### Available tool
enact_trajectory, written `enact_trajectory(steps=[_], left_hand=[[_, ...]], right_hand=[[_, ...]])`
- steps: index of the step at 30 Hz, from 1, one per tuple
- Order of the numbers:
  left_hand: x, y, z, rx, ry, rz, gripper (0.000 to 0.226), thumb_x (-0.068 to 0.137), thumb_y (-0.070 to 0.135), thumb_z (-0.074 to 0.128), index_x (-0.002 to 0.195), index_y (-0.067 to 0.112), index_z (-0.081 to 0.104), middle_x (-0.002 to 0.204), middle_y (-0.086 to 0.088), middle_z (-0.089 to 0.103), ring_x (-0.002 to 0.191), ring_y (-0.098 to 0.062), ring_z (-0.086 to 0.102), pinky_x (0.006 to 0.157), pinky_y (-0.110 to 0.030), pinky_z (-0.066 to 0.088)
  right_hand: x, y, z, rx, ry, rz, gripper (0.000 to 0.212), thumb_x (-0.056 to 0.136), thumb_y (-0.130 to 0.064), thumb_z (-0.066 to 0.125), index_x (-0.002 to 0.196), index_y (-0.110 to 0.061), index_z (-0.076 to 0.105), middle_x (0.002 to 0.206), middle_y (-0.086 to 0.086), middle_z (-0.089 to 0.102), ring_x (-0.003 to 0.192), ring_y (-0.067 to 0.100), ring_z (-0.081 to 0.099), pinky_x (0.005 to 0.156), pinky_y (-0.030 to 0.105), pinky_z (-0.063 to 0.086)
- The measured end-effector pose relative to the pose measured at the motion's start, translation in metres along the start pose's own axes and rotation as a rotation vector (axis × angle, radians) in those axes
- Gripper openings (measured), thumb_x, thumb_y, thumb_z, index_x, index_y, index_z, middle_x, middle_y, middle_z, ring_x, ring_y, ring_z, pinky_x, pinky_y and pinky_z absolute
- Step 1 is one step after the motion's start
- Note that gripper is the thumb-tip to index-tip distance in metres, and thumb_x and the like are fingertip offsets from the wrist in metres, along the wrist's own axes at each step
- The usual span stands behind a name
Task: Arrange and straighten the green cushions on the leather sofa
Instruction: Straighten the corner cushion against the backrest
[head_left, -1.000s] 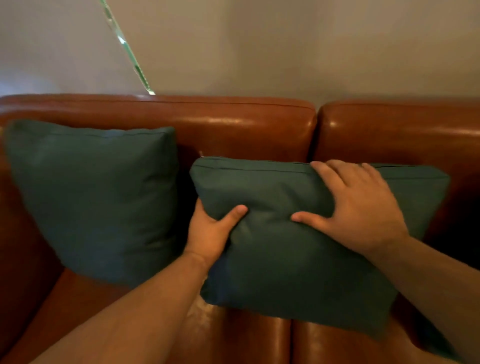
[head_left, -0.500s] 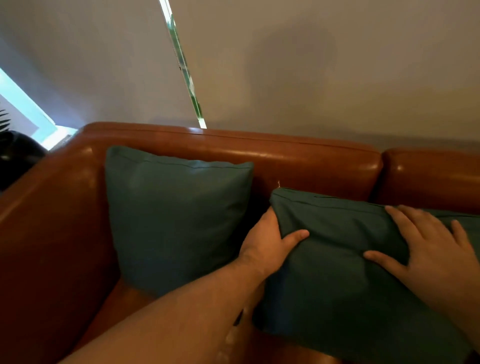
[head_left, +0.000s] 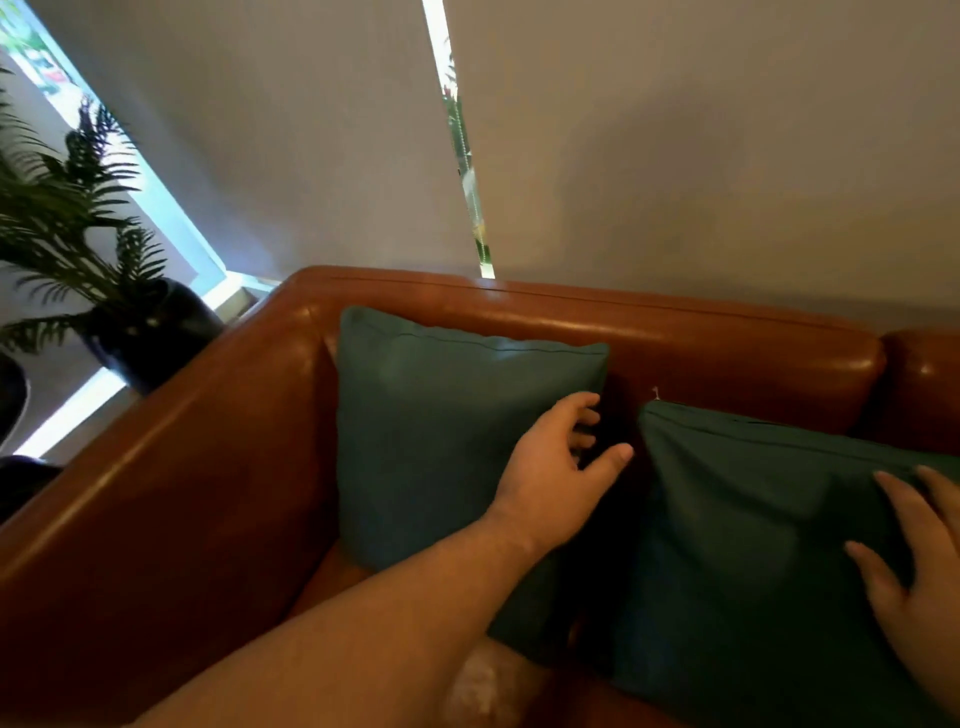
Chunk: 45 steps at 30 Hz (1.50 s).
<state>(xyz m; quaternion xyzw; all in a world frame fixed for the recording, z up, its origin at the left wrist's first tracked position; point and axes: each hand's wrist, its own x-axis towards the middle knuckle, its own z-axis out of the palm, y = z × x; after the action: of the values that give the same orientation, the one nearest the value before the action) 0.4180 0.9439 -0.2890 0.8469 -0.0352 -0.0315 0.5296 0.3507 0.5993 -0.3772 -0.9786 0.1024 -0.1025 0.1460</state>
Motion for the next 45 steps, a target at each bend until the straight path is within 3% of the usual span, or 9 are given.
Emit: enact_trajectory(steps=[3,6,13,19,23,28,36,40,45], left_hand=[[-0.005,-0.013,-0.054,-0.04,0.171,0.038,0.041,0.094,0.024,0.078,0.128,0.037,0.06,0.122,0.015,0.066,0.103,-0.005,0.07,0.091,-0.026,0.06],[-0.009,-0.042,-0.108,-0.074,0.348,0.006,0.038,0.093,0.011,0.078,0.12,0.033,0.062,0.113,0.009,0.067,0.089,-0.008,0.066,0.083,-0.024,0.056],[0.002,-0.129,-0.211,0.064,0.482,-0.095,0.058,0.084,0.027,0.089,0.133,0.027,0.059,0.126,0.008,0.053,0.112,-0.01,0.056,0.105,-0.032,0.051],[0.016,-0.191,-0.269,-0.148,0.169,-0.382,0.112,0.07,0.051,0.095,0.162,0.029,0.035,0.166,0.004,0.039,0.15,-0.017,0.042,0.126,-0.044,0.037],[0.023,-0.222,-0.292,-0.196,-0.045,-0.444,0.121,0.069,0.051,0.096,0.166,0.032,0.026,0.168,0.006,0.039,0.142,-0.004,0.04,0.118,-0.026,0.035],[0.02,-0.247,-0.292,-0.339,-0.186,-0.46,0.127,0.067,0.045,0.097,0.168,0.03,0.022,0.163,0.008,0.046,0.141,-0.005,0.048,0.116,-0.024,0.043],[0.028,-0.222,-0.275,-0.236,-0.053,-0.43,0.089,0.051,0.07,0.087,0.13,0.037,0.061,0.135,0.005,0.071,0.121,-0.012,0.069,0.11,-0.042,0.055],[0.011,-0.201,-0.271,-0.078,0.062,-0.459,0.08,0.068,0.061,0.09,0.134,0.022,0.067,0.129,0.003,0.072,0.117,-0.015,0.071,0.106,-0.044,0.057],[-0.023,-0.166,-0.267,-0.368,0.155,-0.606,0.031,0.088,0.025,0.076,0.118,0.031,0.069,0.12,-0.003,0.078,0.111,-0.024,0.075,0.102,-0.05,0.058]], right_hand=[[-0.007,-0.062,-0.005,0.06,0.015,-0.043,0.075,0.087,-0.016,0.066,0.156,-0.026,0.04,0.166,0.008,0.033,0.152,0.043,0.034,0.117,0.076,0.029],[-0.009,-0.142,-0.023,0.153,-0.05,-0.079,0.074,0.082,-0.027,0.079,0.149,-0.029,0.046,0.161,0.004,0.043,0.145,0.035,0.044,0.116,0.072,0.035],[-0.017,-0.329,-0.016,0.256,-0.065,-0.268,0.057,0.09,-0.037,0.074,0.144,-0.031,0.057,0.158,-0.008,0.047,0.142,0.017,0.044,0.11,0.051,0.05],[0.022,-0.439,0.0,0.07,-0.071,-0.373,0.063,0.09,-0.051,0.067,0.147,-0.025,0.058,0.161,0.003,0.045,0.149,0.028,0.041,0.123,0.063,0.033],[0.061,-0.477,0.011,-0.049,-0.202,-0.226,0.095,0.086,-0.082,0.046,0.164,-0.032,0.029,0.175,-0.001,0.022,0.161,0.025,0.018,0.131,0.056,0.011],[0.058,-0.471,0.041,-0.144,-0.213,-0.196,0.098,0.087,-0.087,0.033,0.164,-0.026,0.03,0.163,0.005,0.045,0.151,0.03,0.04,0.127,0.056,0.027],[0.047,-0.463,0.037,-0.18,-0.114,-0.185,0.079,0.09,-0.086,0.041,0.143,-0.029,0.053,0.125,0.002,0.071,0.114,0.029,0.065,0.101,0.053,0.05],[0.04,-0.469,0.014,-0.195,-0.158,-0.203,0.073,0.086,-0.088,0.038,0.133,-0.035,0.057,0.115,-0.007,0.071,0.105,0.02,0.067,0.095,0.047,0.05],[0.017,-0.486,-0.012,-0.219,-0.326,-0.255,0.066,0.086,-0.088,0.043,0.128,-0.039,0.054,0.121,-0.013,0.068,0.118,0.016,0.064,0.126,0.055,0.023]])
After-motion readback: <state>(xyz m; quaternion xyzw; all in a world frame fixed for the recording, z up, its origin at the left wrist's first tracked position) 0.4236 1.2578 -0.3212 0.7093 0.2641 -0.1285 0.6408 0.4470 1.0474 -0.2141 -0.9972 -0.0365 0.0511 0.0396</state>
